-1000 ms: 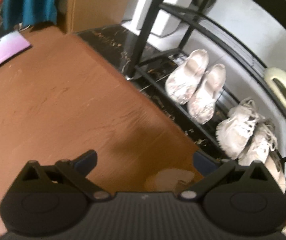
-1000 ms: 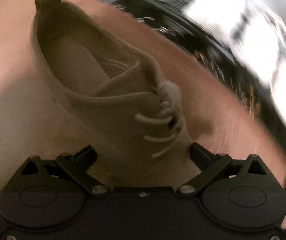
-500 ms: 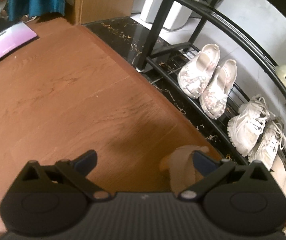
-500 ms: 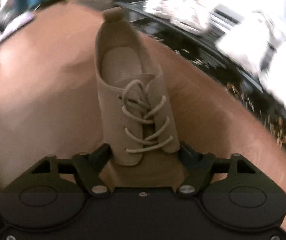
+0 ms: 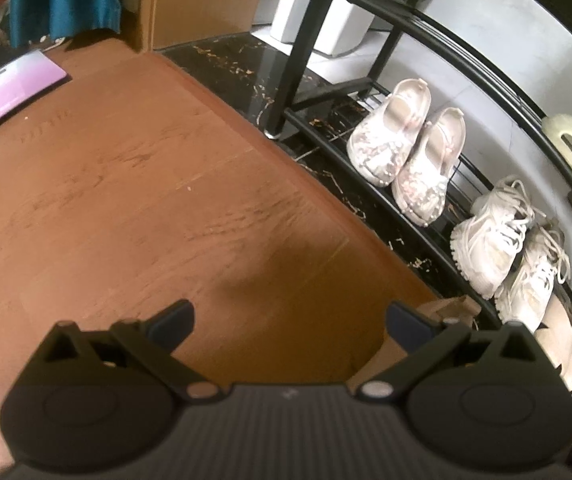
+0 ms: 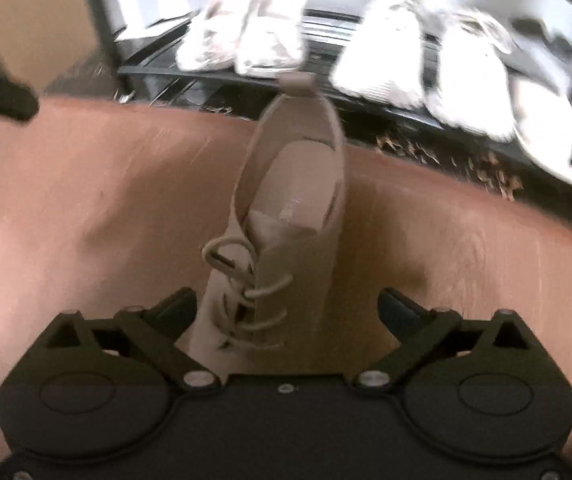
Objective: Organize scattered shoes
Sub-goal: 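Carry the beige shoe with the right tool and stand it before the rack, then grasp the second beige heeled shoe by the fan base with the left tool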
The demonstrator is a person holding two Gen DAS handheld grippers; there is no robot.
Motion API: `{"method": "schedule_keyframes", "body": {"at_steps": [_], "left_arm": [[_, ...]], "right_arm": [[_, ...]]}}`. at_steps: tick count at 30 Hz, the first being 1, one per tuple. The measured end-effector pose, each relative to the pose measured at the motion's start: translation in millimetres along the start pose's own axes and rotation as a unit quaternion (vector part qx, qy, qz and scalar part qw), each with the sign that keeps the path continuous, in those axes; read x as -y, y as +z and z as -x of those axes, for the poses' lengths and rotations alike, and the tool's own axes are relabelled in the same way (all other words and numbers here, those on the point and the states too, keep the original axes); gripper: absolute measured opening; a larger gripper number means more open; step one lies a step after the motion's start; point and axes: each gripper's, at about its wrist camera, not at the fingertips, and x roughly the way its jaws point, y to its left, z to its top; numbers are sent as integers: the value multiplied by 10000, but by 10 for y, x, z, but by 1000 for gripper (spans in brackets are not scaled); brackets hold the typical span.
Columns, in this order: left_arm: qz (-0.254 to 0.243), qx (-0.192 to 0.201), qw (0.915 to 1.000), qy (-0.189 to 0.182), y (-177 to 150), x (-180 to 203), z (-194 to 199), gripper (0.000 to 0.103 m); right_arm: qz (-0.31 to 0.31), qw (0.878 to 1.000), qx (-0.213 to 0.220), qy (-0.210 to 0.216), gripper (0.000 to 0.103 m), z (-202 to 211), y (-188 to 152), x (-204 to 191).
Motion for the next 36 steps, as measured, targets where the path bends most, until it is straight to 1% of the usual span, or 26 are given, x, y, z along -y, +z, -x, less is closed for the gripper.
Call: {"method": "schedule_keyframes", "body": {"at_steps": [1, 3, 6, 7, 8, 9, 11, 13, 15, 17, 18, 20, 24, 28, 30, 31, 34, 36], "left_arm": [[-45, 5, 10000, -11, -7, 8, 7, 102], [-160, 64, 9999, -12, -19, 17, 32, 102], [-416, 234, 9988, 70, -37, 43, 89, 102], [-478, 281, 9984, 89, -41, 46, 108, 102], [-541, 327, 9979, 108, -45, 49, 127, 102], [-597, 368, 9975, 115, -49, 51, 148, 102], [-689, 422, 9967, 62, -64, 44, 194, 102], [-816, 487, 9955, -9, -85, 28, 242, 102], [-868, 557, 9947, 16, -96, -1, 293, 102], [-819, 655, 9945, 44, -77, -53, 378, 102], [-831, 717, 9939, 76, -69, -75, 424, 102], [-903, 832, 9923, 161, -57, -112, 503, 102], [-980, 951, 9902, 286, -36, -193, 628, 102], [-952, 991, 9894, 460, -18, -335, 705, 102], [-946, 995, 9892, 512, -7, -400, 719, 102], [-952, 1012, 9888, 535, 2, -432, 715, 102], [-981, 1210, 9843, 825, 78, -750, 700, 102], [-826, 1314, 9787, 1341, 116, -1066, 646, 102]], "right_arm": [[-103, 9998, -54, 133, 74, -47, 18, 19], [-312, 9992, -125, 213, 74, -70, 26, 39], [-772, 9961, -183, 387, 84, -18, 15, 79], [-939, 9941, -135, 523, 90, 40, -4, 120], [-1155, 9905, -24, 744, 93, 137, -39, 190], [-1303, 9874, 76, 899, 93, 220, -79, 255], [-1654, 9806, 264, 1020, 93, 429, -171, 373], [-2117, 9701, 368, 1129, 94, 599, -232, 471], [-2507, 9587, 457, 1260, 95, 746, -285, 536], [-2732, 9497, 573, 1420, 96, 883, -338, 540], [-2786, 9470, 629, 1471, 96, 936, -354, 534], [-2736, 9464, 767, 1535, 97, 1066, -380, 467], [-2535, 9497, 972, 1558, 99, 1269, -457, 356], [-2288, 9586, 1145, 1249, 100, 1432, -548, 304], [-2334, 9586, 1177, 1125, 100, 1507, -593, 314], [-2449, 9557, 1191, 1118, 100, 1556, -618, 336], [-2752, 9450, 1258, 1243, 102, 1661, -662, 357], [-2858, 9384, 1359, 1390, 103, 1739, -675, 305]]}}
